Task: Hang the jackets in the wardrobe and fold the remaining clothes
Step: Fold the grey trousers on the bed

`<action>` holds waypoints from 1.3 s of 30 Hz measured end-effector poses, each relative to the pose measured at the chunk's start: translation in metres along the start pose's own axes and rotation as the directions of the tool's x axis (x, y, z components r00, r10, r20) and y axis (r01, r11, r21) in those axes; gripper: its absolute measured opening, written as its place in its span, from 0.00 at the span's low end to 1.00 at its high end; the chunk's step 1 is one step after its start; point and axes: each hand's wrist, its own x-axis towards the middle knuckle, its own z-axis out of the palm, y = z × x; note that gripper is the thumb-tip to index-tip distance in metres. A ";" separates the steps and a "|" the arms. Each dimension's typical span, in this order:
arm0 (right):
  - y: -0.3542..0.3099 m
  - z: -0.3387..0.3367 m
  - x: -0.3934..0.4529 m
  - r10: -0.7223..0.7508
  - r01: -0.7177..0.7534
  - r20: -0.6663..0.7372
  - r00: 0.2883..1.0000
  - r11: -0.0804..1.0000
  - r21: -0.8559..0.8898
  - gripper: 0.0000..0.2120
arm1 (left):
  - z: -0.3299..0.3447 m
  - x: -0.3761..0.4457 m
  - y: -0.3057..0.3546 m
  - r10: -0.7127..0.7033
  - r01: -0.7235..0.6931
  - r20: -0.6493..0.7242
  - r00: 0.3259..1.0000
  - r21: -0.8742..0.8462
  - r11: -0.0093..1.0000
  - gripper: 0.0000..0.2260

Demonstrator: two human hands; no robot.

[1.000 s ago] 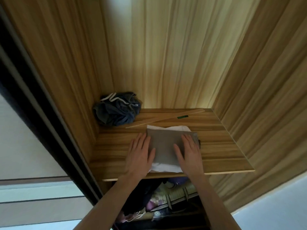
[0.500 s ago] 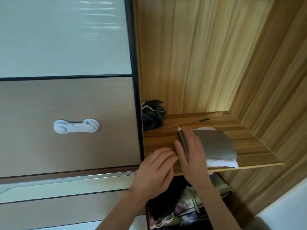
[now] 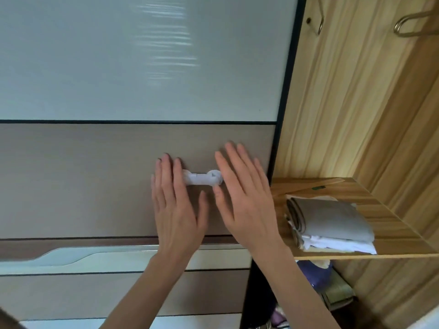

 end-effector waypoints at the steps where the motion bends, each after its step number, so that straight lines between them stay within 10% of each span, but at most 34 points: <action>1: -0.004 0.008 0.003 -0.026 0.028 0.048 0.999 0.998 -0.047 0.26 | 0.001 0.000 -0.006 -0.009 0.009 0.022 1.000 0.011 1.000 0.33; 17: 0.038 0.023 -0.017 -0.007 0.025 0.063 0.998 0.956 -0.291 0.32 | 0.034 -0.008 0.002 0.171 -0.172 0.047 0.984 0.039 0.984 0.43; 39: 0.096 -0.036 -0.063 0.246 -0.200 0.039 0.969 0.864 -0.462 0.32 | 0.062 -0.023 0.079 0.422 -0.438 0.246 0.873 0.013 0.899 0.30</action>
